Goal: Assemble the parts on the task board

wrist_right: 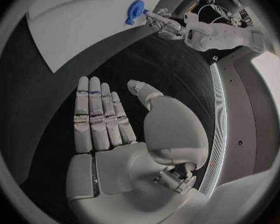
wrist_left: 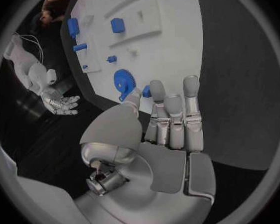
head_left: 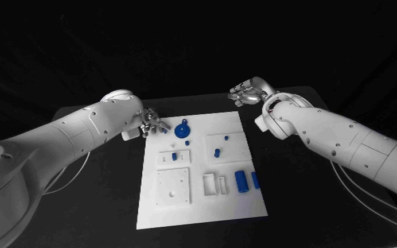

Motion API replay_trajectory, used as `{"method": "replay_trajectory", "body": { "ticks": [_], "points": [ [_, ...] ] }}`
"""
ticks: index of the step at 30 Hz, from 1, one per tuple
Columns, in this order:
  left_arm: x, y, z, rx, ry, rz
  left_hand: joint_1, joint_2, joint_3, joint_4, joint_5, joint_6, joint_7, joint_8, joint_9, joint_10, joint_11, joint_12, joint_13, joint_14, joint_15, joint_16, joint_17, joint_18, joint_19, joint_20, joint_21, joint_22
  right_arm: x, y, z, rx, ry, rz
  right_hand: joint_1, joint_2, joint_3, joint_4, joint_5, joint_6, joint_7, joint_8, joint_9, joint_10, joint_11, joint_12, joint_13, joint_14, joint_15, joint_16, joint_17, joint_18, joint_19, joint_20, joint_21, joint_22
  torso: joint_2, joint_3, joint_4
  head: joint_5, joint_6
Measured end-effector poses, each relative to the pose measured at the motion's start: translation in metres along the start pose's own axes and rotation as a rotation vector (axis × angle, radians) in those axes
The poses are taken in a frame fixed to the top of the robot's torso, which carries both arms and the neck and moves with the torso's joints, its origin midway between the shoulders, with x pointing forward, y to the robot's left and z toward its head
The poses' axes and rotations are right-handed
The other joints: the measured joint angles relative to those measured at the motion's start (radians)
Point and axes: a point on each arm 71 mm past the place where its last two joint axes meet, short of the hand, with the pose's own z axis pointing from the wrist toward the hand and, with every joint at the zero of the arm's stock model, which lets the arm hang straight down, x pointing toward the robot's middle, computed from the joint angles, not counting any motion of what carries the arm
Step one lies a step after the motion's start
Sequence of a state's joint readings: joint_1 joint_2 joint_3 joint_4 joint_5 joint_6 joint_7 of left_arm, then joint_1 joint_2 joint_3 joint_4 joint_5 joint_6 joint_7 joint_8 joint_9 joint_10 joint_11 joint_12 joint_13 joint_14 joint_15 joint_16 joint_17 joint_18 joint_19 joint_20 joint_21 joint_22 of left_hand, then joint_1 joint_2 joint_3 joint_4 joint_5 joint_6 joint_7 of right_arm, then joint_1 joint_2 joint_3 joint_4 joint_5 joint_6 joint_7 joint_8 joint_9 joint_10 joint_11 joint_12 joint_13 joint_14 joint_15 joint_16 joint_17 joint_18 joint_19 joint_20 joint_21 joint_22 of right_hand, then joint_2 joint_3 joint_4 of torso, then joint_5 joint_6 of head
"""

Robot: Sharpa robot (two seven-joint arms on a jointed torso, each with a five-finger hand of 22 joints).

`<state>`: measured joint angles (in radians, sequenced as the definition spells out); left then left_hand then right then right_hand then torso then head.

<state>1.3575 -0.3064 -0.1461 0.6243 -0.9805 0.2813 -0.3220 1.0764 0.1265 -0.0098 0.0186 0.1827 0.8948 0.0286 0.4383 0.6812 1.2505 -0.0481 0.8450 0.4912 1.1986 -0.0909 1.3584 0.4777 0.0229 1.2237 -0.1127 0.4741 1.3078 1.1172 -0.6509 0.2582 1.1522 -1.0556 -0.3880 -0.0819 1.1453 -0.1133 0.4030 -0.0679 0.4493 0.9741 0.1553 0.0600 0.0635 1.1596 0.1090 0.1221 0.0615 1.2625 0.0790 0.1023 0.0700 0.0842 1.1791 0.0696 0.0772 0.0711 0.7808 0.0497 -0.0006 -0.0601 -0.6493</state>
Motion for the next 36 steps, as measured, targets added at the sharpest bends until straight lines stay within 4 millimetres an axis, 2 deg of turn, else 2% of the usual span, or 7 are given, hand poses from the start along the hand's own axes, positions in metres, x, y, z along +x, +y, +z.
{"method": "replay_trajectory", "body": {
  "ticks": [5, 9, 14, 21, 28, 34, 36],
  "points": [
    [0.0001, 0.0000, 0.0000, 0.001, 0.003, 0.000, 0.020, 0.020, 0.015, -0.015, 0.004, 0.000, 0.000, 0.000, 0.000, 0.000, 0.000, 0.000, 0.000, 0.000, 0.000, 0.000, 0.000, 0.000, 0.000, 0.000, 0.000, 0.000, 0.0000, -0.0001, 0.0000, 0.000, 0.000, 0.000, 0.000, 0.000, 0.000, 0.000, 0.000, 0.000, 0.000, 0.000, 0.000, 0.000, 0.000, 0.000, 0.000, 0.000, 0.000, 0.000, 0.000, 0.000, 0.000, 0.000, 0.000, 0.000, 0.000, 0.0001, 0.0001, 0.000, 0.000],
    [-0.0003, 0.0000, -0.0002, 0.002, 0.004, -0.002, 0.046, 0.046, 0.036, -0.036, 0.017, 0.000, 0.000, -0.006, -0.003, 0.000, 0.000, 0.000, 0.000, 0.000, 0.000, 0.000, 0.000, 0.000, 0.000, 0.000, 0.000, 0.000, 0.0000, -0.0001, 0.0000, 0.001, 0.000, 0.000, 0.000, 0.000, 0.000, 0.000, 0.000, 0.000, 0.000, 0.000, 0.000, 0.000, 0.000, 0.000, 0.000, 0.000, 0.000, 0.000, 0.000, 0.000, 0.000, 0.000, 0.000, 0.000, 0.000, -0.0002, 0.0006, 0.002, -0.001],
    [-0.0007, 0.0000, -0.0004, 0.004, 0.007, -0.006, 0.077, 0.052, 0.058, -0.058, 0.074, -0.004, 0.004, -0.010, -0.004, 0.000, 0.000, 0.000, 0.000, 0.000, 0.000, 0.000, 0.000, 0.000, -0.002, 0.002, 0.000, 0.000, 0.0001, -0.0001, 0.0001, 0.001, 0.000, 0.000, 0.000, 0.000, 0.000, 0.000, 0.000, 0.000, 0.000, 0.000, 0.000, 0.000, 0.000, 0.000, 0.000, 0.000, 0.000, 0.000, 0.000, 0.000, 0.000, 0.000, 0.000, 0.000, 0.000, -0.0006, 0.0007, 0.003, 0.000],
    [-0.0004, 0.0002, -0.0003, 0.005, 0.010, -0.009, 0.092, 0.057, 0.067, -0.067, 0.076, -0.006, 0.006, -0.017, -0.003, 0.000, 0.000, 0.000, 0.000, 0.000, 0.000, 0.000, 0.000, 0.000, -0.004, 0.004, 0.000, 0.000, 0.0003, 0.0000, 0.0003, 0.001, 0.000, 0.000, 0.000, 0.000, 0.000, 0.000, 0.000, 0.000, 0.000, 0.000, 0.000, 0.000, 0.000, 0.000, 0.000, 0.000, 0.000, 0.000, 0.000, 0.000, 0.000, 0.000, 0.000, 0.000, 0.000, -0.0006, 0.0006, 0.005, 0.000],
    [-0.0003, 0.0006, -0.0003, 0.006, 0.011, -0.012, 0.096, 0.062, 0.081, -0.082, 0.083, -0.005, 0.005, -0.009, -0.001, 0.000, 0.000, 0.000, -0.002, 0.000, 0.000, 0.000, 0.000, 0.000, -0.004, 0.004, 0.000, 0.000, 0.0002, -0.0003, 0.0003, 0.002, 0.000, 0.000, 0.000, 0.000, 0.001, 0.001, 0.000, 0.000, 0.000, 0.000, 0.000, 0.000, 0.000, 0.000, 0.000, 0.000, 0.000, 0.000, 0.000, 0.000, 0.000, 0.000, 0.000, 0.000, 0.000, -0.0006, 0.0007, 0.007, -0.002],
    [-0.0004, 0.0017, -0.0005, 0.008, 0.010, -0.017, 0.104, 0.062, 0.104, -0.109, 0.104, -0.005, 0.005, -0.010, 0.000, 0.007, 0.000, -0.005, -0.005, 0.004, -0.004, 0.000, 0.000, 0.000, -0.004, 0.004, 0.000, 0.000, -0.0003, -0.0011, 0.0003, 0.003, 0.001, -0.001, 0.000, 0.000, 0.011, 0.003, 0.000, 0.011, -0.003, 0.000, 0.000, 0.000, 0.000, -0.007, -0.001, -0.005, 0.005, 0.000, -0.002, 0.000, -0.009, 0.002, 0.000, -0.001, 0.000, -0.0005, 0.0012, 0.008, -0.002],
    [-0.0002, 0.0018, -0.0006, 0.010, 0.010, -0.020, 0.105, 0.063, 0.108, -0.113, 0.121, -0.005, 0.006, -0.007, 0.000, 0.015, -0.002, -0.005, -0.005, 0.006, -0.006, 0.000, 0.000, 0.000, -0.004, 0.004, 0.004, 0.000, -0.0004, -0.0012, 0.0004, 0.004, 0.001, -0.001, 0.000, 0.000, 0.011, 0.003, 0.000, 0.011, -0.003, 0.000, 0.000, 0.000, 0.000, -0.007, -0.001, -0.005, 0.005, 0.000, -0.002, 0.000, -0.009, 0.002, 0.000, -0.001, 0.000, -0.0006, 0.0013, 0.009, -0.001]
  ]
}}
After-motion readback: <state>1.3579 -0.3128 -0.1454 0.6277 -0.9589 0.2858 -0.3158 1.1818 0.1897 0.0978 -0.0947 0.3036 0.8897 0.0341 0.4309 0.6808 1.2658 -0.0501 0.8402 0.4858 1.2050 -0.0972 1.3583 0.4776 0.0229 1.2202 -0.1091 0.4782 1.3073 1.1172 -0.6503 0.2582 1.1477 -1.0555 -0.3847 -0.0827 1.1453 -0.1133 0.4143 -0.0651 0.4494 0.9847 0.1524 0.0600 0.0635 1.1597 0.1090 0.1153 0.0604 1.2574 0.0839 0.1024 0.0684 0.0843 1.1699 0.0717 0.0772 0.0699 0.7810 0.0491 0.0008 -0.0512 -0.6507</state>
